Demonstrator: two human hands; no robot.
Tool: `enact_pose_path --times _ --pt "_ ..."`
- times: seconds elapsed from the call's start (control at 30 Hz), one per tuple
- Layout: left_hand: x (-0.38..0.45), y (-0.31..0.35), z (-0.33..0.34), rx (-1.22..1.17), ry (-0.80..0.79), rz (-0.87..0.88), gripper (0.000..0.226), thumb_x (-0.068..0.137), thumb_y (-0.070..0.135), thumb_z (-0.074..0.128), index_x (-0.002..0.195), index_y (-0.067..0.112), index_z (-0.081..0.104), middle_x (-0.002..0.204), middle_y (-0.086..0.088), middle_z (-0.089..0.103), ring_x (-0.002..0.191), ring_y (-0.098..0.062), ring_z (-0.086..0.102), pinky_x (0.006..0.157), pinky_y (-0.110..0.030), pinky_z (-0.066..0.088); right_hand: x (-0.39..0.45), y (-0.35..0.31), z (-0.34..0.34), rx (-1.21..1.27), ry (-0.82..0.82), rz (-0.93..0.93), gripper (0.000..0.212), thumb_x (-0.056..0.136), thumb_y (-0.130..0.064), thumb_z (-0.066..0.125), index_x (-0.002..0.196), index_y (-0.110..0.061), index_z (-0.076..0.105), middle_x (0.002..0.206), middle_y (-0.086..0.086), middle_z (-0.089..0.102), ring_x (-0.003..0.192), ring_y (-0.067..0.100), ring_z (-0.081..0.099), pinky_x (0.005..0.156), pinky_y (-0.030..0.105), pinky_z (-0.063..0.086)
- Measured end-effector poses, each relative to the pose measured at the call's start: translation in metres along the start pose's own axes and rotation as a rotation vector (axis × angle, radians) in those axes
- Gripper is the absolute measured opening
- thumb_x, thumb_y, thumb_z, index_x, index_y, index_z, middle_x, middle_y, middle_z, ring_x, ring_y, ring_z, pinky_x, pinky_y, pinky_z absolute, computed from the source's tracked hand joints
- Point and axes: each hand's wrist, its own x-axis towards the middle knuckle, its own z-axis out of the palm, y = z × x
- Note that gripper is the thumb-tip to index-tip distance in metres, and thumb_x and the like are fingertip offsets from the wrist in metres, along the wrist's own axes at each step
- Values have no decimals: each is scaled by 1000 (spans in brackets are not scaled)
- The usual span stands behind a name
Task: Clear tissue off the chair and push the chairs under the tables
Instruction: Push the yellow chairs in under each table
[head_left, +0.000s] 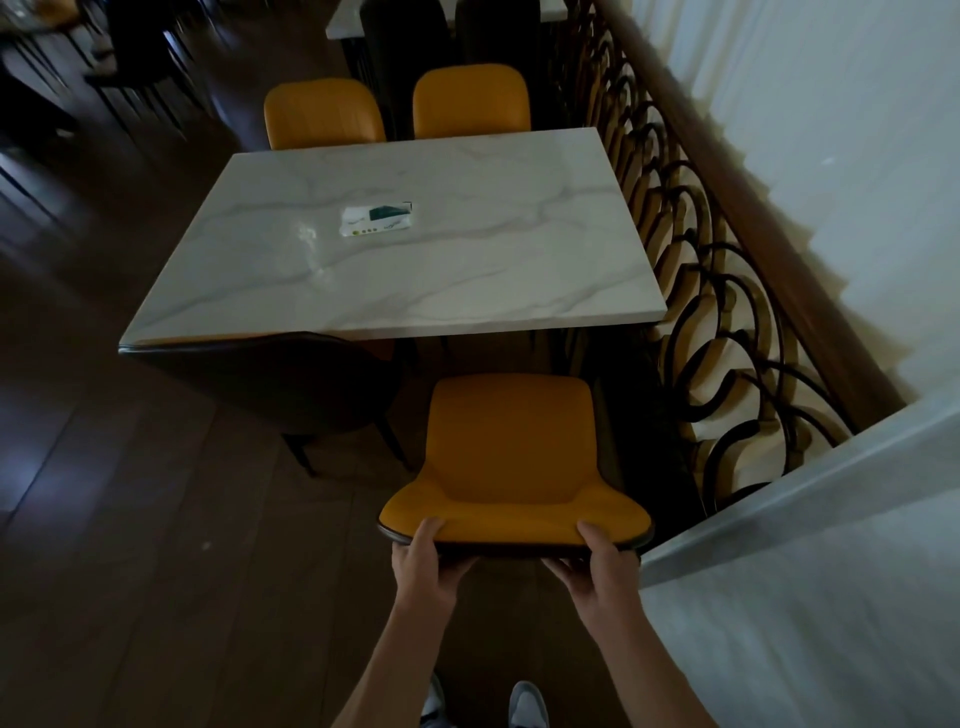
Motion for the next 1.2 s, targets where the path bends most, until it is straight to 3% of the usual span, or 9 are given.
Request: enact_pose_path --times 0.17,0.3,0.53,0.7,0.77,0.8,0.97,1.2 --pt "1 -7 5 -27 19 6 52 87 8 72 131 20 49 125 -15 57 106 -39 58 59 -49 60 3 -9 -6 -19 -26 15 57 85 -5 68 134 -24 47 129 17 56 111 42 60 85 59 56" --pt "0 -12 16 -51 -8 17 35 87 7 72 114 20 54 124 -16 58 107 -39 59 63 -50 60 11 -24 -6 -58 -43 6 54 86 -6 68 135 -20 47 130 19 56 112 42 59 88 60 54" --pt "14 5 54 -99 -46 12 53 86 5 72 130 21 46 126 -15 54 116 -41 54 70 -54 58 36 -57 26 -67 -21 -15 53 87 -6 66 136 -15 46 128 20 54 111 43 58 88 61 53" --pt "26 12 71 -82 -35 19 37 83 5 74 111 18 54 124 -18 58 108 -40 59 63 -49 60 51 -68 41 -64 -14 -39 41 88 -3 63 126 -15 52 126 19 56 112 41 57 85 58 54" --pt "23 7 65 0 -30 82 40 76 14 79 108 20 56 129 -21 57 113 -41 58 72 -53 60 48 -62 38 -58 -26 -37 43 88 -1 63 128 -15 52 127 18 56 111 40 57 85 59 54" --pt "23 8 64 27 -28 104 44 75 17 80 111 20 56 130 -21 56 114 -41 57 77 -55 58 48 -62 40 -63 -12 -42 47 88 -1 62 131 -15 50 128 18 56 112 40 57 86 59 53" --pt "46 34 92 -123 -27 19 55 83 1 72 130 18 49 122 -15 58 104 -35 59 62 -48 57 71 -75 70 -59 26 -49 56 89 0 61 141 -15 44 133 18 52 116 41 54 91 61 51" --pt "82 67 128 -114 -10 9 63 82 3 73 137 19 48 127 -15 56 106 -35 58 68 -49 57 108 -94 116 -72 68 -54 56 90 -1 61 141 -17 44 135 17 51 117 42 52 94 63 48"
